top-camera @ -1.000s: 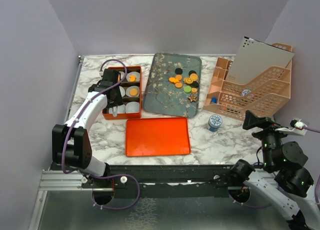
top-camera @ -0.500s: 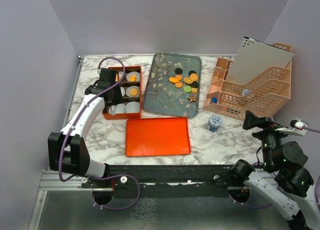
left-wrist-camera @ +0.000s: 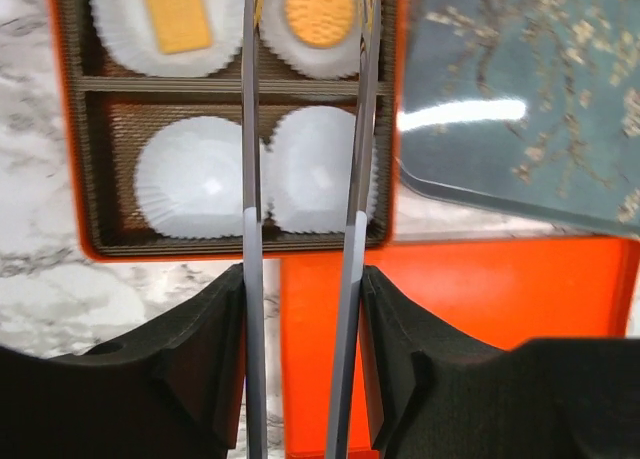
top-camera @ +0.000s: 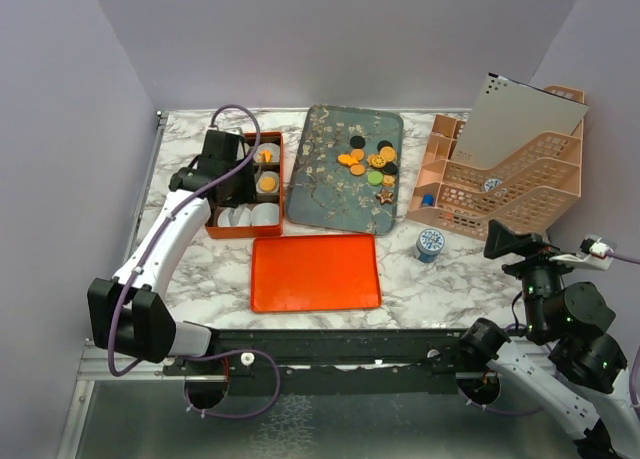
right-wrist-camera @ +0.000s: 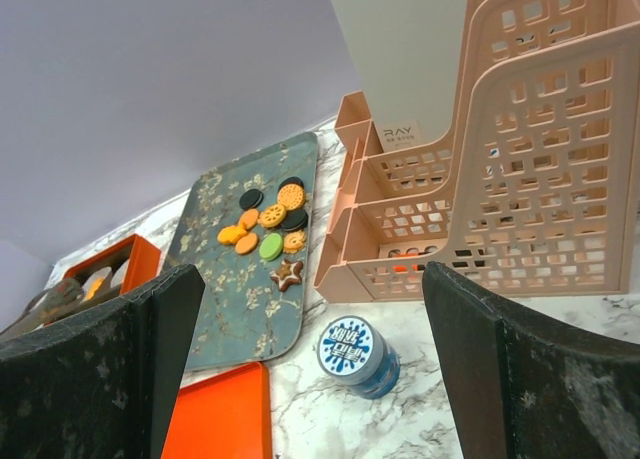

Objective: Pack the cookies

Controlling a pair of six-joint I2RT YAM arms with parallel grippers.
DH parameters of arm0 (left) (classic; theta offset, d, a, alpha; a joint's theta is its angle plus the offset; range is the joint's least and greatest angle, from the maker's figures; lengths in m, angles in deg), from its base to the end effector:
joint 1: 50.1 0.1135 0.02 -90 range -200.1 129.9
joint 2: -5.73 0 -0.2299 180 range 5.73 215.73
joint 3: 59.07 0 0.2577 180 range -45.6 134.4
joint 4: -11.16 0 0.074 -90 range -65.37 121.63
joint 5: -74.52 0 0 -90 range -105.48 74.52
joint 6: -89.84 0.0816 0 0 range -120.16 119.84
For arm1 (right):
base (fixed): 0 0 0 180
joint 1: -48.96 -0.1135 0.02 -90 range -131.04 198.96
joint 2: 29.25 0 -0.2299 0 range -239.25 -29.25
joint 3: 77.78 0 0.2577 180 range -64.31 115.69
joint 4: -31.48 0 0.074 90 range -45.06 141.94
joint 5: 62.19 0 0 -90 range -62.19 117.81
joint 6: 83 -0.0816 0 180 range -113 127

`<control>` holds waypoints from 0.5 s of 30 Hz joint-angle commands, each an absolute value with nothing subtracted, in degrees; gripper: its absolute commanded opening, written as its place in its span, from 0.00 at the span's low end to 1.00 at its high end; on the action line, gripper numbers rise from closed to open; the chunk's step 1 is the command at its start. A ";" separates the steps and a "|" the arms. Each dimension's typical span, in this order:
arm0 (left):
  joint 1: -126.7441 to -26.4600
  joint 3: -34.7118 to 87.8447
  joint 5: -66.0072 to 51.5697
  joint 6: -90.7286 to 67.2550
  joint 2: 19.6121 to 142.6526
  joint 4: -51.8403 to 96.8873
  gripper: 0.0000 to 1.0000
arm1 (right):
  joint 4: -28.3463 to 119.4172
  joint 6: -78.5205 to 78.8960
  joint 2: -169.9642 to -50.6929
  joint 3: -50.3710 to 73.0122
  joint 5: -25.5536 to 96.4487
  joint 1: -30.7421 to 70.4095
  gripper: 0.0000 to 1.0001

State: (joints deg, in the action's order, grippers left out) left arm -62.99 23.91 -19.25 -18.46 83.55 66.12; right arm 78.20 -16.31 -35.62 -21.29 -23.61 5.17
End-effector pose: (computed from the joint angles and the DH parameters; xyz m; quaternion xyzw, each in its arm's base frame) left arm 0.3214 -0.0680 0.2427 -0.0556 0.9370 -0.0626 0.3391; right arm 0.1029 0.0103 0.3442 0.2008 0.6642 0.1144 0.7109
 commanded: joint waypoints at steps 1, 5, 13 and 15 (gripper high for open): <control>-68.63 27.20 -15.57 -16.65 84.35 65.46 0.48 | 79.02 -18.84 -37.02 -19.94 -21.31 5.09 1.00; -72.97 29.24 -15.57 -17.31 87.11 64.84 0.49 | 78.79 -19.32 -38.83 -19.90 -20.21 5.10 1.00; -76.82 36.20 -10.29 -13.92 95.04 62.70 0.50 | 74.32 -18.50 -42.30 -22.17 -16.63 5.10 1.00; -76.82 38.17 -9.33 -12.44 97.31 62.53 0.51 | 73.15 -18.46 -43.39 -22.98 -15.46 5.10 1.00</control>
State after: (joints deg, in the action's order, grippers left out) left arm -76.76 33.33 -13.57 -15.95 94.13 65.14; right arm 76.56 -18.47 -41.45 -21.44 -19.02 5.17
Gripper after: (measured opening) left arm 0.507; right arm 0.996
